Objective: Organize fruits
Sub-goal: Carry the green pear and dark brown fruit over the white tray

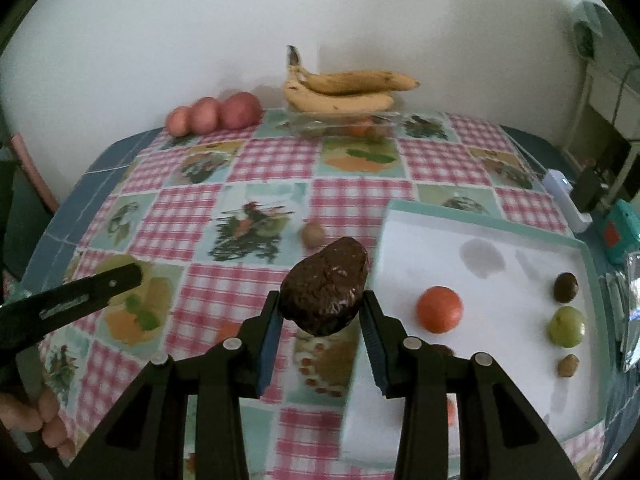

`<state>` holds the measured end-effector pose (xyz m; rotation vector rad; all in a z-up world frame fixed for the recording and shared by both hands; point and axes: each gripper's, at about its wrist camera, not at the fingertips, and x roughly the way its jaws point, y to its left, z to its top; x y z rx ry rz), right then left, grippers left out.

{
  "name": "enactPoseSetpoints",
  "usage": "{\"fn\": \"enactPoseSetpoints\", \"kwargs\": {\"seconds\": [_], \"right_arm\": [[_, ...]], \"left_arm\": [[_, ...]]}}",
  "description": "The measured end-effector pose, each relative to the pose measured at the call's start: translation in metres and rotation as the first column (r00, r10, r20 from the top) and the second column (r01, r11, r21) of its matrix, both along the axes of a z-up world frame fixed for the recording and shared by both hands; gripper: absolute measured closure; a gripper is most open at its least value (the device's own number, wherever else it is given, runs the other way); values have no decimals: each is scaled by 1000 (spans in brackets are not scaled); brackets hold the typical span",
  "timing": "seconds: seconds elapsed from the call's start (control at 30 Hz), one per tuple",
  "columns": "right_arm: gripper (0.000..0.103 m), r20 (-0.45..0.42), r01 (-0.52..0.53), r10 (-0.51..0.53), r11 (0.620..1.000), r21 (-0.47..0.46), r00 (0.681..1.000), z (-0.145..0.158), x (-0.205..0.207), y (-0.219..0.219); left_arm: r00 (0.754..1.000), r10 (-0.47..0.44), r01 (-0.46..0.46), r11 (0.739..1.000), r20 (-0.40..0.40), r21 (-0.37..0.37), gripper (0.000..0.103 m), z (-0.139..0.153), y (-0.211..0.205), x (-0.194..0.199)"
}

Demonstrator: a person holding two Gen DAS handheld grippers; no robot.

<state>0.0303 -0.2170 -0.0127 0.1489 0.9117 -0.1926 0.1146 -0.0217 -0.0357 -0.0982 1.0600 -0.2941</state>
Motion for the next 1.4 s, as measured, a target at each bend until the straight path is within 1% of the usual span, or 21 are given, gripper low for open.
{"fn": "enactPoseSetpoints", "kwargs": {"seconds": [0.23,0.33,0.4,0.47,0.57,0.67,0.83,1.0,1.07,1.2,1.3,1.4], "right_arm": [[63,2,132,-132,991,-23,991,-2,-7,-47],[63,-9,215,-215,976,-19,977,-5,-13,-75],[63,-22,263,-263,965,-20,965,-9,-18,-91],[63,-35,305,-304,952,-2,952,-14,-23,-109],[63,-48,352,-352,936,-2,935,-20,-28,-127],[63,-46,392,-392,920,0,919,-22,-33,-143],[63,-45,428,-428,904,-12,903,-25,-34,-162],[63,-43,441,-441,898,-4,897,-29,-31,-175],[63,-46,445,-445,895,-4,894,-31,-31,-179],[63,-49,452,-451,892,15,891,-35,-30,-190],[63,-48,442,-442,897,10,896,-38,-26,-194],[63,-43,430,-429,903,3,902,-42,-23,-196]], "left_arm": [[995,-90,91,996,34,-14,56,10,-32,-9],[988,-146,147,989,39,-9,56,13,-51,-14],[984,-173,174,984,39,-23,56,16,-62,-16],[977,-207,208,977,42,-37,56,18,-76,-17],[963,-265,267,963,57,-36,56,20,-100,-17],[955,-290,293,955,66,-44,56,23,-118,-15],[928,-363,368,927,87,-64,56,25,-155,-10],[897,-432,437,898,91,-47,56,19,-198,-4],[884,-459,463,885,86,-42,56,13,-214,-1],[855,-516,516,856,53,-4,56,-7,-246,3],[856,-517,517,856,23,7,56,-22,-256,9],[853,-521,521,853,10,16,56,-31,-264,13]]}}
